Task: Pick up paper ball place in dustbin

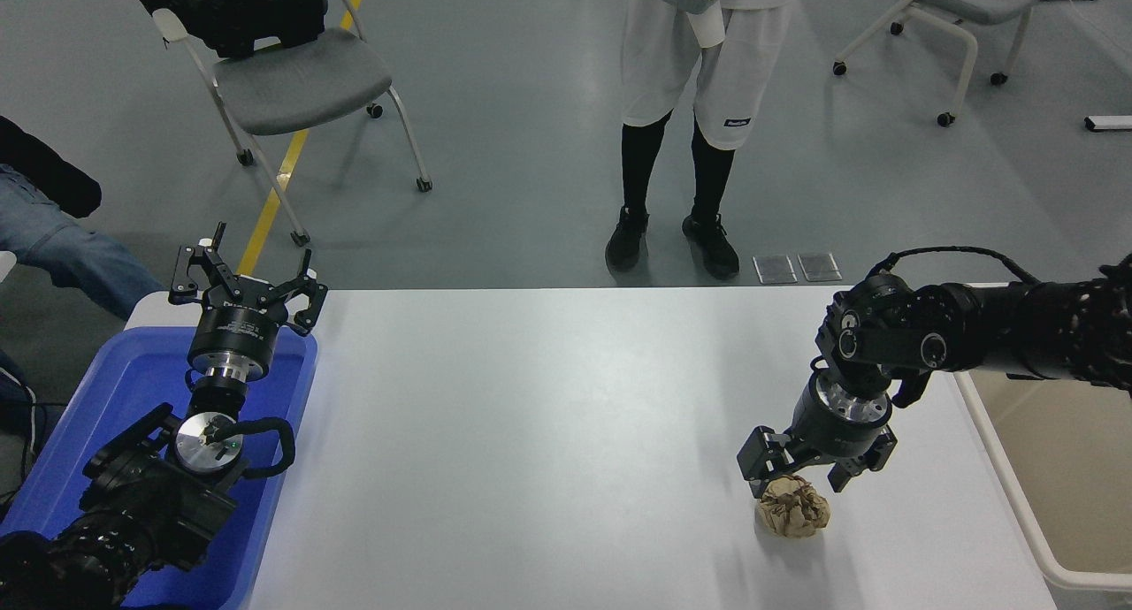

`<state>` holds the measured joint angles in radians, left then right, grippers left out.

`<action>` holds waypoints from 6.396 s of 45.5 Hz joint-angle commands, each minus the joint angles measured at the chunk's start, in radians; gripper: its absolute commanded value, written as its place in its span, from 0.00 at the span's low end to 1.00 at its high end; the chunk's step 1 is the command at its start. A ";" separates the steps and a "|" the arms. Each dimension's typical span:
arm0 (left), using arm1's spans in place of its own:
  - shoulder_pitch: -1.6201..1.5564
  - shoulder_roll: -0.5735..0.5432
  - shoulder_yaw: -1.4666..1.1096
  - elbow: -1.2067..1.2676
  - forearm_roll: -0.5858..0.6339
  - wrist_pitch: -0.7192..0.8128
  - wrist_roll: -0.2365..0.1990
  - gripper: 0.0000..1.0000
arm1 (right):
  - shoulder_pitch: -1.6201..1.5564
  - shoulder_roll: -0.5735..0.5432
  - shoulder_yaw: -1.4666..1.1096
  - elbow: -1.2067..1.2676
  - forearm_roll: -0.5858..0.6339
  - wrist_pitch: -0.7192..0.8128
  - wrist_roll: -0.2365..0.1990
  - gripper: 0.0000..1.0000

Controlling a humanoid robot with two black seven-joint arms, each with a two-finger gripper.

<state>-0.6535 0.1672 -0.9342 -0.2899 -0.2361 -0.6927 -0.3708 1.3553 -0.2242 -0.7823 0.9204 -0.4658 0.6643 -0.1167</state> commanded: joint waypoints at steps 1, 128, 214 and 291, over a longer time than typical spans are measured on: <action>0.000 0.000 0.000 0.000 0.000 -0.001 0.000 0.99 | -0.021 -0.004 0.006 -0.003 -0.066 -0.083 0.000 1.00; 0.000 0.000 0.000 0.000 0.000 -0.001 0.001 0.99 | -0.176 0.005 0.014 -0.002 -0.083 -0.304 0.000 0.99; 0.000 0.000 0.000 0.000 0.001 -0.001 0.001 0.99 | 0.358 -0.236 -0.132 0.228 -0.016 0.098 -0.003 0.00; 0.000 0.000 0.000 0.000 0.000 -0.001 0.001 0.99 | 0.852 -0.483 -0.313 0.212 -0.135 0.121 -0.005 0.00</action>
<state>-0.6535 0.1677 -0.9342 -0.2899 -0.2356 -0.6934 -0.3697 2.2305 -0.6502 -1.0459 1.1517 -0.5342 0.7855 -0.1212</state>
